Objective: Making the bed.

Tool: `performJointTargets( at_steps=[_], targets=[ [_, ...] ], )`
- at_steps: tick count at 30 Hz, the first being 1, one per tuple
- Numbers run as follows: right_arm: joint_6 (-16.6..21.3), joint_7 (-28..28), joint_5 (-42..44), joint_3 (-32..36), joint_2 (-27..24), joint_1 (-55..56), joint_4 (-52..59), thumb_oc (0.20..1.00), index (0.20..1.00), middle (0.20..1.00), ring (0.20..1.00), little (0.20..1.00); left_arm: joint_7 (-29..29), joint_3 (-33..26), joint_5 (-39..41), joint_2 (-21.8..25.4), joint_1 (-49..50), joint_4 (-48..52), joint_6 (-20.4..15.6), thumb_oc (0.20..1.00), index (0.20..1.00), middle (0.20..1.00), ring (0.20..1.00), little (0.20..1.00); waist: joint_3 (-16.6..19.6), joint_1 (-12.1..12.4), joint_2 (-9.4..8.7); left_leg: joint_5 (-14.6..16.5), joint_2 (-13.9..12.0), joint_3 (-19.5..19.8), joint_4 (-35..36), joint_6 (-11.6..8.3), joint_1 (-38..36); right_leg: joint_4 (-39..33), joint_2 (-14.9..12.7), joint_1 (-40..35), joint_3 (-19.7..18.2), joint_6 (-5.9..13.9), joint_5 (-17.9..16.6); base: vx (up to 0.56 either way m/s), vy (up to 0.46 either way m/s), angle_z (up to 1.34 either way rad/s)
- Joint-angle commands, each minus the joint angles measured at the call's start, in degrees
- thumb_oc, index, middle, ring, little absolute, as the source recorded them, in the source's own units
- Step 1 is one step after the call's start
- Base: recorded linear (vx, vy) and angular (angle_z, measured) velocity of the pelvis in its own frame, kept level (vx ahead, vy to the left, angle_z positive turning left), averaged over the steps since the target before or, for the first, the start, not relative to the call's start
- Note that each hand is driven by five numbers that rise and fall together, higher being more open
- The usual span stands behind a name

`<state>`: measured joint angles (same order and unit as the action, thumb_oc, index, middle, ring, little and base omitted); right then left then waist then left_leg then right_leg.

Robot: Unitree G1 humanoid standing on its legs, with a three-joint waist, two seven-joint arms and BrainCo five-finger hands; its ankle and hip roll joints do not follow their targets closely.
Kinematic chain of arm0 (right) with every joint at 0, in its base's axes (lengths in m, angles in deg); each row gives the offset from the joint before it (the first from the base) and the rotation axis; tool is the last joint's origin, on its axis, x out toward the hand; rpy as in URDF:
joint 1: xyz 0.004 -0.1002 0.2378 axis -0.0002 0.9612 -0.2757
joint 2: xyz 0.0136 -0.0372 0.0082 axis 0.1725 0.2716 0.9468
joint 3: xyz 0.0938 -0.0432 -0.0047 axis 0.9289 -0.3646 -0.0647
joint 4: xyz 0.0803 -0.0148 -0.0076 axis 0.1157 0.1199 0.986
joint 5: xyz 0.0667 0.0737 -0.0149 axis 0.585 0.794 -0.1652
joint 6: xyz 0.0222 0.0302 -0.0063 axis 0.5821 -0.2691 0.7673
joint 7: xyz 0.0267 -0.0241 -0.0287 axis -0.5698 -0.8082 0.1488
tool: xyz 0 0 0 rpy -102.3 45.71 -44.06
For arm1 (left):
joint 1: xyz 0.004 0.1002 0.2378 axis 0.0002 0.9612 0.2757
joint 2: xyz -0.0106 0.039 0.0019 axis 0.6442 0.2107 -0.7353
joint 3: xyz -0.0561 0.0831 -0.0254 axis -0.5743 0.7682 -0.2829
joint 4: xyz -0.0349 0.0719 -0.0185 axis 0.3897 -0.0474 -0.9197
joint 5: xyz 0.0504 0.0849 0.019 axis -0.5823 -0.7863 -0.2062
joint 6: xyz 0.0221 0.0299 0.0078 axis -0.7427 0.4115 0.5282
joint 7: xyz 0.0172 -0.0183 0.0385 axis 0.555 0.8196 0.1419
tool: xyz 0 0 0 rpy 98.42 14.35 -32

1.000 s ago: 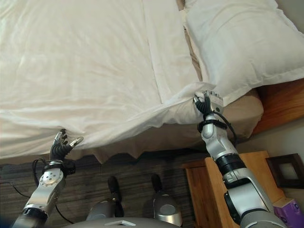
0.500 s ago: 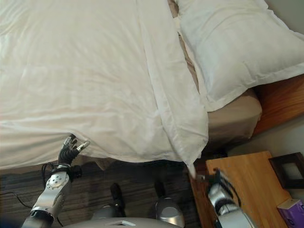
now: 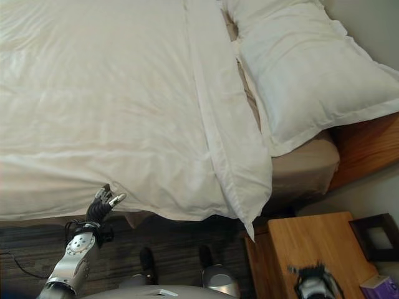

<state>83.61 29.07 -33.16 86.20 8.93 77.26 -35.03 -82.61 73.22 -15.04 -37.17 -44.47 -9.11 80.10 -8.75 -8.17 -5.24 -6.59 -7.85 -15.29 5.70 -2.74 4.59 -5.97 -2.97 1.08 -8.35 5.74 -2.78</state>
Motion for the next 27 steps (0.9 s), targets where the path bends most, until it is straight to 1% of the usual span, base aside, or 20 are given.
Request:
performJointTargets(
  at_steps=[1,3,4,5,6,7,8,9,12,13,14,15,16,18,20,21,23,27],
  targets=[
    [8.12,2.1,19.83,1.88,1.95,-5.69,6.73,0.2,0.2,0.2,0.2,0.2,1.55,0.63,-0.65,-1.63,-4.6,-0.82,0.36,1.0,1.0,1.0,1.0,1.0,-0.12,-0.89,-2.61,6.26,-4.81,-0.15,-0.7,-4.99,-6.42,0.97,-0.63,2.09,4.02,2.69,2.41,0.0,0.032,-0.05],
    [10.84,-0.4,27.59,1.97,3.59,-7.5,11.67,0.2,0.2,0.2,0.2,0.2,2.23,0.47,0.04,-1.55,-4.78,-0.56,0.62,1.0,1.0,1.0,1.0,1.0,0.15,-0.79,-2.65,6.32,-4.75,-0.11,-0.7,-4.96,-6.5,0.97,-0.73,2.26,3.74,2.73,2.24,0.0,0.027,-0.1],
    [10.88,-0.46,27.75,1.93,3.59,-7.46,11.69,0.2,0.2,0.2,0.2,0.2,2.25,0.44,0.07,-1.49,-4.77,-0.55,0.63,1.0,1.0,1.0,1.0,1.0,0.14,-0.79,-2.69,6.34,-4.75,-0.13,-0.7,-4.95,-6.53,0.97,-0.73,2.25,3.72,2.73,2.25,0.02,0.033,-0.14],
    [12.81,-2.23,33.04,2.07,4.69,-8.75,14.29,0.2,0.2,0.2,0.2,0.2,2.81,0.55,0.43,-1.37,-4.75,-0.29,0.65,1.0,1.0,1.0,1.0,1.0,0.17,-0.78,-2.63,6.7,-4.75,-0.13,-0.7,-4.92,-6.95,0.97,-0.81,1.91,3.62,2.88,2.54,0.01,0.026,-0.09],
    [14.46,-3.59,36.63,2.18,5.7,-9.74,15.91,0.2,0.2,0.2,0.2,0.2,3.3,0.39,0.81,-1.19,-4.94,-0.37,0.78,1.0,1.0,1.0,1.0,1.0,0.43,-0.69,-2.6,6.36,-4.77,-0.19,-0.7,-4.95,-6.73,0.97,-0.82,2.29,3.43,2.77,2.23,0.01,0.044,-0.07],
    [15.35,-5.12,40.06,2.38,6.87,-10.29,17.81,0.2,0.2,0.2,0.2,0.2,3.59,0.39,0.85,-1.18,-4.62,-0.22,0.8,1.0,1.0,1.0,1.0,1.0,0.5,-0.58,-2.51,6.43,-4.71,-0.19,-0.7,-4.93,-6.79,0.97,-0.9,2.31,3.41,2.73,2.23,0.0,0.039,-0.04],
    [18.06,-7.17,45.65,2.82,9.07,-12.18,20.56,0.2,0.2,0.2,0.2,0.2,4.09,0.51,0.56,-0.94,-4.59,0.51,0.73,1.0,1.0,1.0,1.0,1.0,0.81,-0.18,-2.28,6.47,-4.59,0.06,-0.7,-4.86,-6.85,0.97,-1.07,2.1,3.43,2.67,2.25,0.02,0.039,-0.05],
    [19.29,-7.87,47.45,2.95,9.94,-12.99,21.41,0.2,0.2,0.2,0.2,0.2,4.17,0.6,0.4,-0.79,-4.72,0.75,0.74,1.0,1.0,1.0,1.0,1.0,0.88,0.0,-2.21,6.48,-4.55,0.22,-0.7,-4.88,-6.85,0.97,-1.23,2.03,3.54,2.64,2.28,0.0,0.0,0.0],
    [24.15,-7.58,52.32,4.28,12.64,-16.55,23.95,0.2,0.2,0.2,0.2,0.2,4.24,0.72,1.08,-0.82,-4.68,1.33,0.22,1.0,1.0,1.0,1.0,1.0,0.97,0.74,-1.41,6.45,-4.16,1.14,-0.7,-4.76,-6.73,0.97,-1.6,1.88,3.97,2.54,2.43,0.01,0.014,0.05],
    [24.24,-7.5,52.3,4.28,12.7,-16.58,24.0,0.2,0.2,0.2,0.2,0.2,4.24,0.71,1.1,-0.77,-4.73,1.34,0.23,1.0,1.0,1.0,1.0,1.0,0.89,0.69,-1.45,6.45,-4.14,1.21,-0.7,-4.75,-6.73,0.97,-1.62,1.83,4.04,2.55,2.45,0.03,0.038,0.08],
    [27.8,-6.34,53.94,5.51,14.71,-19.68,25.7,0.2,0.2,0.2,0.2,0.2,3.83,1.45,1.48,-0.91,-5.02,1.46,-0.28,1.0,1.0,1.0,1.0,1.0,0.77,1.16,-0.5,6.42,-3.73,1.88,-0.7,-4.62,-6.58,0.97,-1.91,1.68,4.32,2.47,2.67,0.03,0.044,0.09],
    [29.55,-5.57,54.29,5.72,15.91,-21.57,25.86,0.2,0.2,0.2,0.2,0.2,3.89,1.97,1.97,-0.92,-5.16,1.59,-0.63,1.0,1.0,1.0,1.0,1.0,0.64,1.54,0.16,6.43,-3.44,2.28,-0.7,-4.52,-6.52,0.97,-2.07,1.63,4.54,2.43,2.81,0.03,0.059,0.1],
    [30.48,-4.81,54.63,5.83,16.39,-23.2,25.88,0.2,0.2,0.2,0.2,0.2,3.98,2.34,2.73,-0.87,-5.13,1.87,-0.95,1.0,1.0,1.0,1.0,1.0,0.49,1.81,0.74,6.39,-3.21,2.54,-0.7,-4.44,-6.44,0.97,-2.25,1.6,4.63,2.39,2.87,0.01,0.045,0.11],
    [31.46,-2.95,53.88,5.3,16.91,-26.62,25.35,0.2,0.2,0.2,0.2,0.2,3.99,3.59,3.59,-0.77,-6.08,2.23,-1.65,1.0,1.0,1.0,1.0,1.0,-0.37,2.16,1.72,6.25,-2.79,2.99,-0.7,-4.32,-6.07,0.97,-2.59,1.84,4.8,2.39,2.79,-0.02,0.044,0.1],
    [31.44,-1.88,53.38,4.62,16.21,-30.24,23.85,0.2,0.2,0.2,0.2,0.2,3.84,4.91,4.29,-0.38,-8.01,2.24,-2.48,1.0,1.0,1.0,1.0,1.0,-1.85,2.32,2.61,5.95,-2.28,3.21,-0.7,-4.33,-5.32,0.97,-2.96,2.62,4.83,2.5,2.4,-0.07,0.029,0.1],
    [31.44,-1.89,53.39,4.64,16.17,-30.33,23.8,0.2,0.2,0.2,0.2,0.2,3.84,4.91,4.3,-0.39,-8.09,2.2,-2.49,1.0,1.0,1.0,1.0,1.0,-1.9,2.32,2.62,5.94,-2.27,3.22,-0.7,-4.33,-5.31,0.97,-2.96,2.62,4.84,2.5,2.39,-0.15,0.019,0.12],
    [31.27,-0.9,53.63,3.82,14.7,-35.67,20.89,0.2,0.2,0.2,0.2,0.2,2.84,7.22,5.91,0.42,-12.25,2.15,-4.1,1.0,1.0,1.0,1.0,1.0,-6.05,2.35,4.05,4.93,-1.15,3.59,-0.7,-4.33,-2.61,0.97,-3.4,5.5,4.23,2.79,1.04,-0.25,0.028,0.1],
    [29.88,1.0,53.09,3.47,10.66,-41.17,14.24,0.2,0.2,0.2,0.2,0.2,2.05,9.08,8.12,1.02,-16.66,1.02,-5.82,1.0,1.0,1.0,1.0,1.0,-9.76,1.82,7.26,3.88,0.13,2.43,-0.7,-4.16,0.47,0.97,-4.32,9.37,3.5,3.49,-0.61,-0.14,0.077,0.07]
  ],
)
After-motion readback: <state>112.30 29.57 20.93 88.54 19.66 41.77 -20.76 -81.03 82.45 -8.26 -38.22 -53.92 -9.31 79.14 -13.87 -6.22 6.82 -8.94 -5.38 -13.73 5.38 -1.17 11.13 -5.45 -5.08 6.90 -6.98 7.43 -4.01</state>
